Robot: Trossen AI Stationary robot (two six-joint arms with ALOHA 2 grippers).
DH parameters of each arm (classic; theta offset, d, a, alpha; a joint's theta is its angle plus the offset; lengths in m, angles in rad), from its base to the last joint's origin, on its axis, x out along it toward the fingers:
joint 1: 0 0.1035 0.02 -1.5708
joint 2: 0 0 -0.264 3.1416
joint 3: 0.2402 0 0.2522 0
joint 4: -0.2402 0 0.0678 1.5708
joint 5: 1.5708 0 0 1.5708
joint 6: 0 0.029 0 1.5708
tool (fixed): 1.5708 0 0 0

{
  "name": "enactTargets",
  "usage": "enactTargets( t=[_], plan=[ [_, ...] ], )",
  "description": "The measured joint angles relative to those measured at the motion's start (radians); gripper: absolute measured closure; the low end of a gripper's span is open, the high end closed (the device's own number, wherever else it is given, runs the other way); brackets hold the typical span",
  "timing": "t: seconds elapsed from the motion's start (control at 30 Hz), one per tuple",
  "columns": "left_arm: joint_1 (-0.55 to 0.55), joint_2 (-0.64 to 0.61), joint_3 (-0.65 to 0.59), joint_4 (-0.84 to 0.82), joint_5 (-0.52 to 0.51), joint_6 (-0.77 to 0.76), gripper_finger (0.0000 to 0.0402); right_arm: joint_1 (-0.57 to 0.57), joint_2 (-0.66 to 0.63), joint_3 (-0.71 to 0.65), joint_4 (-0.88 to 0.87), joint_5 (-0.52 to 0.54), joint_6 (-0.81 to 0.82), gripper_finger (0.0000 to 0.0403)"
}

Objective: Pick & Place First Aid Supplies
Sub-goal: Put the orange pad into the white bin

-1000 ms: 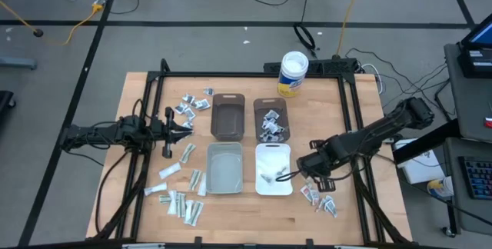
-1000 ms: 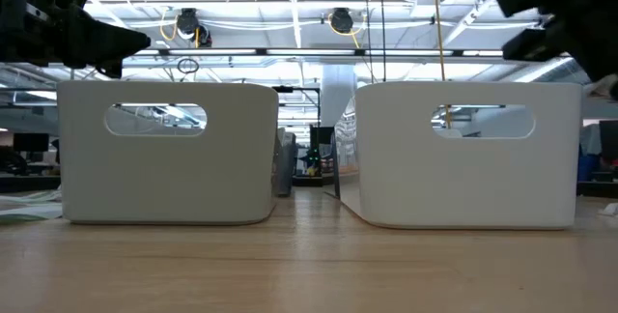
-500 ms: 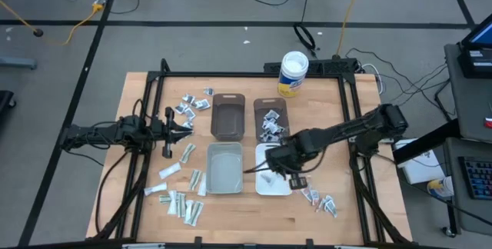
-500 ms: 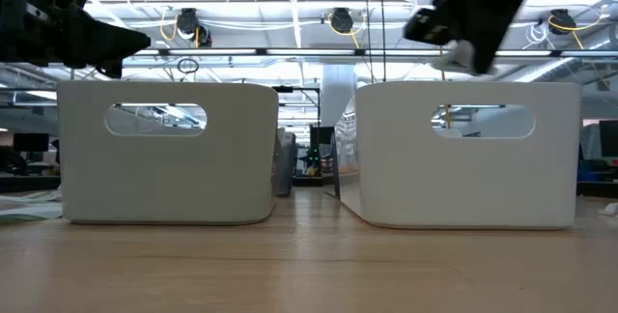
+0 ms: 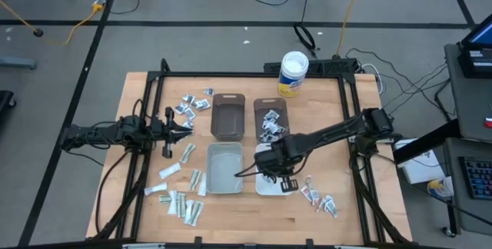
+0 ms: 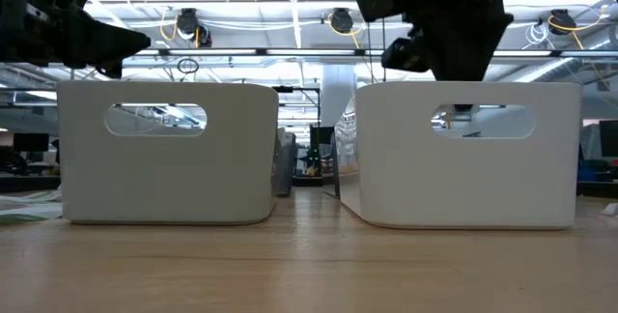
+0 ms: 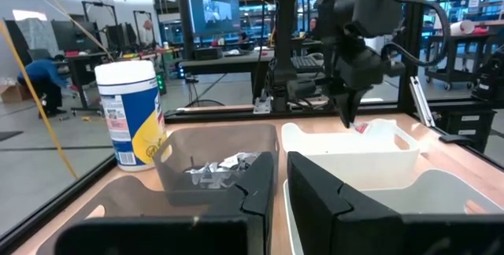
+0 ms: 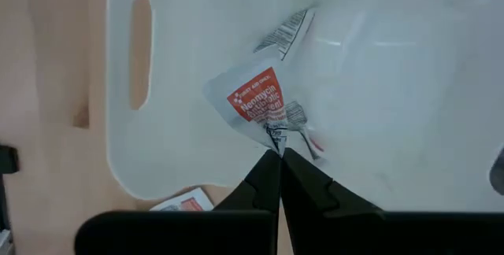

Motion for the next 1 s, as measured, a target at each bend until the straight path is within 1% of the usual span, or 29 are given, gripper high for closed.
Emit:
enactTargets(
  t=[0.43, 0.53, 0.63, 0.87, 0.93, 1.0],
  plan=[
    [0.000, 0.000, 0.000, 0.000, 0.000, 0.000, 0.0355, 0.004, 0.055, -0.090, 0.153, 0.005, -0.003, 0.0403],
    [0.000, 0.000, 0.000, 0.000, 0.000, 0.000, 0.0355, 0.004, 0.054, -0.097, 0.164, 0.007, -0.002, 0.0392],
    [0.000, 0.000, 0.000, 0.000, 0.000, 0.000, 0.0355, 0.004, 0.052, -0.097, 0.171, 0.007, 0.005, 0.0358],
    [0.000, 0.000, 0.000, 0.000, 0.000, 0.000, 0.0355, 0.004, 0.051, -0.097, 0.167, 0.008, 0.008, 0.0241],
    [0.000, 0.000, 0.000, 0.000, 0.000, 0.000, 0.0355, 0.004, 0.047, -0.097, 0.152, 0.008, 0.032, 0.0219],
    [0.000, 0.000, 0.000, 0.000, 0.000, 0.000, 0.0355, 0.004, 0.022, -0.097, 0.124, 0.011, 0.077, 0.0206]
  ],
)
